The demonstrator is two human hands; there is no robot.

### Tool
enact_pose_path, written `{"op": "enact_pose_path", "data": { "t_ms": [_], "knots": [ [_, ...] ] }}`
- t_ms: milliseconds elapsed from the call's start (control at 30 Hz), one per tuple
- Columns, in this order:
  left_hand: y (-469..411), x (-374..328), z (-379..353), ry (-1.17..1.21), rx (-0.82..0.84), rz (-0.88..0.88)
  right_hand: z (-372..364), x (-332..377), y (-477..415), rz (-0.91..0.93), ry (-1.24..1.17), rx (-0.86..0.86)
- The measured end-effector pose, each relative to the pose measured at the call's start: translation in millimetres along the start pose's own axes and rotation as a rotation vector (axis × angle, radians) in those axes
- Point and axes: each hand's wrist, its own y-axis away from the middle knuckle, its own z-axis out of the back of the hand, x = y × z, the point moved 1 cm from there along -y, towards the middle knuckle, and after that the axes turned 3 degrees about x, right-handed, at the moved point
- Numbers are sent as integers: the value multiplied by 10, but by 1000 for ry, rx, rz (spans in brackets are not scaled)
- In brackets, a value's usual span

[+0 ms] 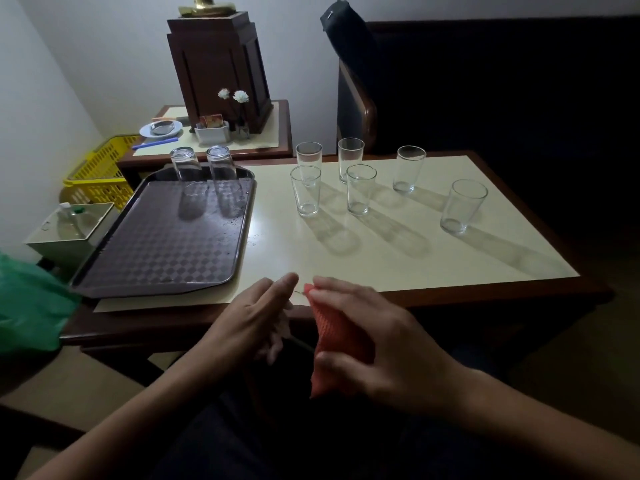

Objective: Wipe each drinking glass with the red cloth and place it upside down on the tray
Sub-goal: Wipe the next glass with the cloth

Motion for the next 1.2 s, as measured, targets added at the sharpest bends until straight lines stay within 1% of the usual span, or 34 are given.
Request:
{"op": "enact_pose_path", "data": {
  "t_ms": [33, 67, 100, 133, 167, 200, 233, 267, 300, 333, 367, 400, 433, 467, 533, 567, 633, 667, 700, 733, 767, 800, 833, 867, 900, 933, 967, 1033, 1067, 1100, 1133, 1167, 1200],
  "knots": [
    [17, -26, -20, -12, -10, -46, 41, -51, -37, -70, -76, -41],
    [32, -48, -42, -27, -23, -101, 78, -69, -70, -184, -220, -51],
    [51, -71, -69, -46, -31, -149, 104, -79, -99, -306, -432, -20],
    [80, -95, -107, -81, -24, -200, 115, -115, -102, -439, -706, 63],
    [113, -111, -143, -132, -11, -243, 111, -147, -96, -590, -971, 193],
    [136, -117, -174, -179, 1, -278, 122, -153, -88, -665, -1134, 290],
    [143, -126, -190, -213, -4, -285, 161, -130, -86, -679, -1203, 331],
    [123, -125, -196, -212, -25, -269, 183, -120, -74, -620, -1119, 326],
    [96, -125, -193, -172, -56, -213, 177, -110, -44, -500, -866, 285],
    [55, -99, -173, -96, -62, -135, 159, -70, -29, -388, -519, 229],
    [38, -92, -154, -19, -38, -44, 142, -10, -20, -265, -206, 134],
    [19, -67, -134, 34, 14, 30, 96, 22, -10, -118, -5, 54],
    [9, -44, -106, 59, 67, 85, 32, 16, 3, -29, 50, 7],
    [4, -34, -87, 72, 112, 117, -14, -6, 20, 15, 45, -14],
    [18, -35, -44, 79, 186, 110, -8, -85, 20, 1, -55, -69],
    [31, -64, -23, 60, 200, 75, 35, -121, 14, -71, -185, -61],
    [74, -123, 6, 10, 220, -71, 156, -141, -25, -215, -592, 51],
    [96, -151, 18, 2, 233, -137, 189, -118, -32, -232, -681, 108],
    [106, -183, 22, -3, 219, -176, 181, -103, -19, -201, -607, 121],
    [103, -207, 2, 4, 184, -186, 160, -60, -7, -165, -446, 97],
    [90, -216, -6, 30, 148, -147, 131, 9, -5, -108, -253, 31],
    [65, -209, -27, 75, 127, -74, 69, 38, 6, 4, -74, -42],
    [69, -205, -45, 123, 140, 8, 2, 44, 32, 101, 33, -87],
    [76, -190, -51, 160, 176, 50, -56, 24, 46, 137, 50, -107],
    [89, -186, -46, 159, 205, 58, -56, -2, 40, 127, 30, -137],
    [112, -189, -26, 135, 233, 27, -29, -32, 27, 65, -46, -164],
    [142, -216, 2, 99, 257, -26, -9, -75, 15, -22, -156, -141],
    [150, -219, 61, 54, 301, -124, 31, -143, -27, -172, -539, -4],
    [130, -194, 76, 40, 307, -132, 41, -99, -28, -197, -671, 37],
    [113, -181, 76, 41, 297, -112, 44, -69, -3, -130, -536, 27],
    [87, -163, 62, 83, 279, -62, 36, -42, 1, -63, -292, -40],
    [72, -152, 46, 151, 258, 20, 8, -43, 3, 52, -55, -107],
    [59, -137, 30, 227, 251, 104, -10, -60, 9, 193, 131, -145]
  ]
}}
